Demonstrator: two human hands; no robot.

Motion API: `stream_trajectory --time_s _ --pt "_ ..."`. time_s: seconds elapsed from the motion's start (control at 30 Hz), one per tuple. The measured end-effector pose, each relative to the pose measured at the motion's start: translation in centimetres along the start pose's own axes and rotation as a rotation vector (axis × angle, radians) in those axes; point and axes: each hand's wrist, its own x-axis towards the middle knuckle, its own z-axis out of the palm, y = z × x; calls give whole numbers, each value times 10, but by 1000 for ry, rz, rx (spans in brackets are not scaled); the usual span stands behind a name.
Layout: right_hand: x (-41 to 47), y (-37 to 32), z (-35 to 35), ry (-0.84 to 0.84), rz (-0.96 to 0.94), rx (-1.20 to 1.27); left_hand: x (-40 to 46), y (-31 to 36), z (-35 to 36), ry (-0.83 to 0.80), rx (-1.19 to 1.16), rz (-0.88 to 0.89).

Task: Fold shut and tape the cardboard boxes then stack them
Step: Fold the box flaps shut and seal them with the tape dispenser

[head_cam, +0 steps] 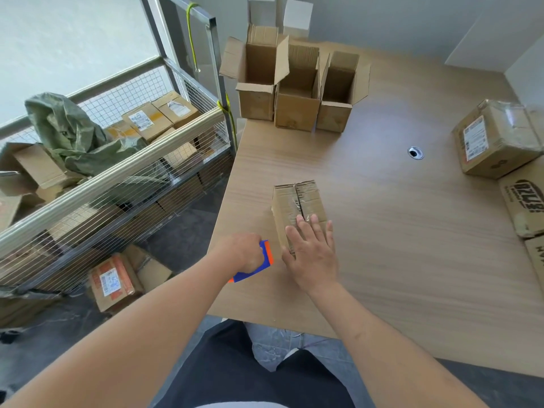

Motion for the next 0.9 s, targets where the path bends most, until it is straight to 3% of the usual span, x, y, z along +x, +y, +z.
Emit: stream_trajectory --time_s 0.13,0.33,0.53,0.67,0.8,0.9 --pt "0 -4 -8 -77 16 -43 0 -21 4 76 -84 1" --pt "11 11 -27 -115 -43 -139 -6 -63 1 175 -224 158" --pt "14 47 -36 159 -141 -220 -19 -98 -10 189 -421 350" --pt "23 30 -36 166 79 -101 -21 -104 -21 188 -488 405" --pt "35 -17 -28 -63 296 -41 -16 -108 -31 161 -496 459" --pt "37 -27 -18 -182 196 -125 -12 -113 -37 133 -505 502"
